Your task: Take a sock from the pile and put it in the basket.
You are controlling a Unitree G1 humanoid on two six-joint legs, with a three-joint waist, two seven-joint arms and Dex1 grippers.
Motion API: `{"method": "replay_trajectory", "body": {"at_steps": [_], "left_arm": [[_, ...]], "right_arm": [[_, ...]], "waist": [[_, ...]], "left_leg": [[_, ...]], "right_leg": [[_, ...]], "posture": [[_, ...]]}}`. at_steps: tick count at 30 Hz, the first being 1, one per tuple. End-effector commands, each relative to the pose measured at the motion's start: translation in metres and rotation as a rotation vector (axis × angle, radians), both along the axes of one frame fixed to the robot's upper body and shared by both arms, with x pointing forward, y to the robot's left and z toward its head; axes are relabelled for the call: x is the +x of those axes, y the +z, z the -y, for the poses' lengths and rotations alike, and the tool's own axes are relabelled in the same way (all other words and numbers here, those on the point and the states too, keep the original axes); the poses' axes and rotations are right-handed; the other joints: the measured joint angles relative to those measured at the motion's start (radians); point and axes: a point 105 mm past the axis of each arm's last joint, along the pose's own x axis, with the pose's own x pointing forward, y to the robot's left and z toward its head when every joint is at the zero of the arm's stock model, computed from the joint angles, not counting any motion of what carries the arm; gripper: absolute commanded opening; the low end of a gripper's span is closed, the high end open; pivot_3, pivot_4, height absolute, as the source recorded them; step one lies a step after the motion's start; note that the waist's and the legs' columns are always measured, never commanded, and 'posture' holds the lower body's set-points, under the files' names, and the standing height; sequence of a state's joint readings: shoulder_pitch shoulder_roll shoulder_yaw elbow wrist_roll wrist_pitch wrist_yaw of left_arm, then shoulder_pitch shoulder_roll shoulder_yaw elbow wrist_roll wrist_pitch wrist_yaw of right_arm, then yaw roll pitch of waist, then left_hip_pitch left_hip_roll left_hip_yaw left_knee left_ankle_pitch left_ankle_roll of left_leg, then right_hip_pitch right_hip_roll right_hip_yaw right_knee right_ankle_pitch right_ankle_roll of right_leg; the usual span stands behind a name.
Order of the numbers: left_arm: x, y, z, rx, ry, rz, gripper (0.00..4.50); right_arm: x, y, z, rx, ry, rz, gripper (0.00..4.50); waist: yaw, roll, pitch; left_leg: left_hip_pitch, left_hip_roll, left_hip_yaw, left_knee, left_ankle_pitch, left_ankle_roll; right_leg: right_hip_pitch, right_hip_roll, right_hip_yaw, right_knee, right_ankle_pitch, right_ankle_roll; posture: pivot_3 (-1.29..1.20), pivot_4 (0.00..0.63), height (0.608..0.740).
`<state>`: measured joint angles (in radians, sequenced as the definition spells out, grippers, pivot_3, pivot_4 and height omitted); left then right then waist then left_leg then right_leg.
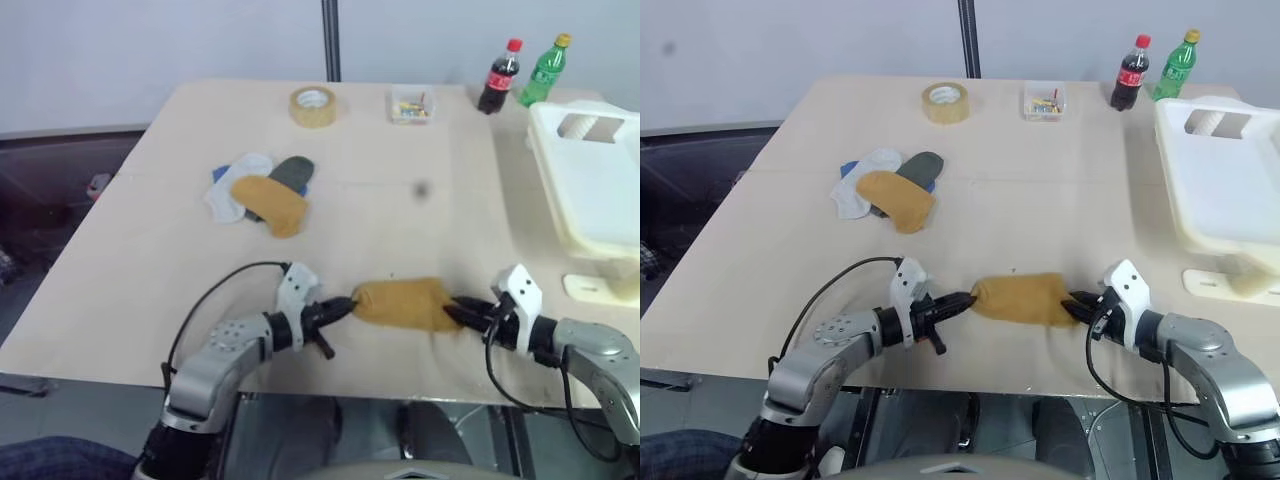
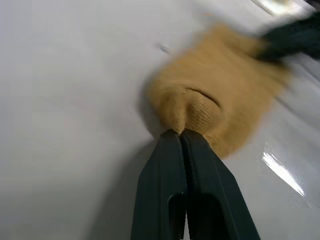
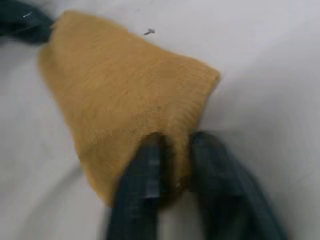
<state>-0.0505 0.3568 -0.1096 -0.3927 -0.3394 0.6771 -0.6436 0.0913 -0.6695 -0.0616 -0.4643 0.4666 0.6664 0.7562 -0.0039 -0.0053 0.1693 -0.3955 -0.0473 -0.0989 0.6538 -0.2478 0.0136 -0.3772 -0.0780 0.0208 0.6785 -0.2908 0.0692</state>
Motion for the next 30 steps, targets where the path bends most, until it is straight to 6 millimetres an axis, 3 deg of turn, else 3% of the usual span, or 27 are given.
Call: {"method": "replay_trajectory", "body": {"at_steps": [1,2,3,5,10,13,15,19,23,30], "left_arm": [[0.004,0.011,-0.006,0.023,0.027,0.063,1.99],[0.002,0.009,-0.005,0.025,0.015,0.047,2.37],[-0.001,0.007,-0.005,0.027,0.005,0.026,3.10],[-0.010,0.003,-0.003,0.037,-0.030,-0.019,3.53],[-0.024,0.008,-0.015,0.037,-0.077,-0.057,3.53],[-0.025,0.031,-0.027,-0.028,-0.128,-0.020,3.53],[-0.010,0.043,-0.038,-0.035,-0.076,0.041,3.53],[0.051,0.052,-0.071,0.045,0.228,0.181,3.53],[0.070,0.051,-0.079,0.116,0.317,0.260,3.53],[0.088,0.032,-0.092,0.234,0.402,0.300,3.53]], "right_arm": [[0.000,0.018,0.004,-0.013,0.002,0.066,3.20],[0.002,0.019,0.008,-0.036,-0.007,0.081,3.55],[0.003,0.020,0.011,-0.048,-0.008,0.090,4.29],[0.006,0.026,0.016,-0.056,-0.016,0.116,4.41],[0.007,0.050,0.021,-0.024,0.000,0.177,4.41],[0.002,0.072,0.016,-0.007,0.081,0.259,4.41],[0.002,0.086,0.011,0.032,0.113,0.313,4.41],[-0.001,0.104,-0.004,0.131,0.188,0.401,4.41],[0.000,0.102,-0.007,0.132,0.201,0.409,4.41],[0.003,0.103,-0.007,0.133,0.195,0.419,4.41]], "waist": [[-0.003,0.000,0.000],[-0.006,0.000,0.000],[-0.007,0.000,0.000],[-0.008,0.000,0.000],[-0.008,0.000,0.000],[-0.008,0.000,0.000],[-0.007,0.000,0.000],[0.004,-0.001,0.000],[-0.002,-0.001,0.000],[-0.004,-0.002,0.001]], "left_leg": [[0.000,0.000,0.000,0.000,0.000,0.000],[0.000,0.000,0.001,0.000,0.000,0.000],[0.000,0.000,0.001,0.000,0.000,0.000],[0.000,0.000,0.001,0.000,0.000,0.000],[0.000,0.000,0.002,-0.001,0.000,0.000],[0.000,0.000,0.001,-0.001,0.000,0.000],[-0.001,0.001,0.001,-0.001,0.000,0.000],[0.000,0.000,0.000,0.000,0.000,0.000],[-0.002,-0.001,0.001,0.000,0.000,0.000],[-0.003,-0.001,0.001,-0.001,-0.001,0.001]], "right_leg": [[0.000,0.000,0.000,0.000,0.000,0.000],[0.000,0.000,0.000,0.000,0.000,0.000],[0.000,0.000,0.001,0.000,0.000,0.000],[0.000,0.000,0.001,-0.001,0.000,0.000],[0.000,0.000,0.001,0.000,0.000,0.000],[0.000,0.000,0.001,-0.001,0.000,0.000],[0.000,0.000,0.000,-0.001,0.000,0.000],[0.000,0.000,-0.002,-0.001,0.000,0.000],[0.000,0.000,0.000,-0.002,0.000,0.000],[-0.001,-0.001,0.000,-0.006,0.000,0.000]], "posture": [[0.00,0.150,0.738],[0.00,0.150,0.738],[0.00,0.150,0.738],[0.00,0.150,0.738],[0.00,0.150,0.738],[0.00,0.150,0.738],[0.00,0.150,0.738],[0.00,0.150,0.738],[0.00,0.150,0.738],[0.00,0.150,0.738]]}}
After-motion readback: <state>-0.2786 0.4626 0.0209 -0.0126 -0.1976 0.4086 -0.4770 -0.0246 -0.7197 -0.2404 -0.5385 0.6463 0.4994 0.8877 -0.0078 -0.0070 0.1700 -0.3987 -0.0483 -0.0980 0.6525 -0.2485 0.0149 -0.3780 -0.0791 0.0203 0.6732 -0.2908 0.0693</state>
